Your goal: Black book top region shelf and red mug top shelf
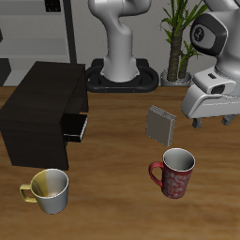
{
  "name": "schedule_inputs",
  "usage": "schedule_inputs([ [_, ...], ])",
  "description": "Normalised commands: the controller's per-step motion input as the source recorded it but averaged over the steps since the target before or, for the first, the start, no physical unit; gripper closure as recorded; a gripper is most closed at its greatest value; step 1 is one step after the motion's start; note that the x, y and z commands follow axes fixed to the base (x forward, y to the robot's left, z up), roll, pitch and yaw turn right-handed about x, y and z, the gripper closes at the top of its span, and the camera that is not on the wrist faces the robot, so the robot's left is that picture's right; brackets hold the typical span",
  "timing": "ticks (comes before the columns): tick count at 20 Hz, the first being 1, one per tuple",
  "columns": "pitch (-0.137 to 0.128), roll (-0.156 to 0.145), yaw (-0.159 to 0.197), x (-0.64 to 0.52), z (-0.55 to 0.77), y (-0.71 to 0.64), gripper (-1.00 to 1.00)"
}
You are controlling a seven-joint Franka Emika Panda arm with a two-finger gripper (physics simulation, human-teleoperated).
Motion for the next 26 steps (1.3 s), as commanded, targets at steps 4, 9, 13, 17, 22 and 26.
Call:
schedule_inputs([
  [4,-0.161,0.013,0.015,-0.47,0.27,0.14,-1.0],
  [9,-0.063,0.02,0.036,-0.04,0.16,-0.05,-1.0],
  [13,0.02,0.018,0.056,0.25,-0.03,-0.2,-1.0],
  [17,0.056,0.208,-0.056,0.2,-0.04,-0.07,-1.0],
  [22,-0.027,0.165,0.051,0.03,0.05,-0.07,-1.0],
  [26,0.017,0.03,-0.036,0.01,-0.01,-0.17,-1.0],
])
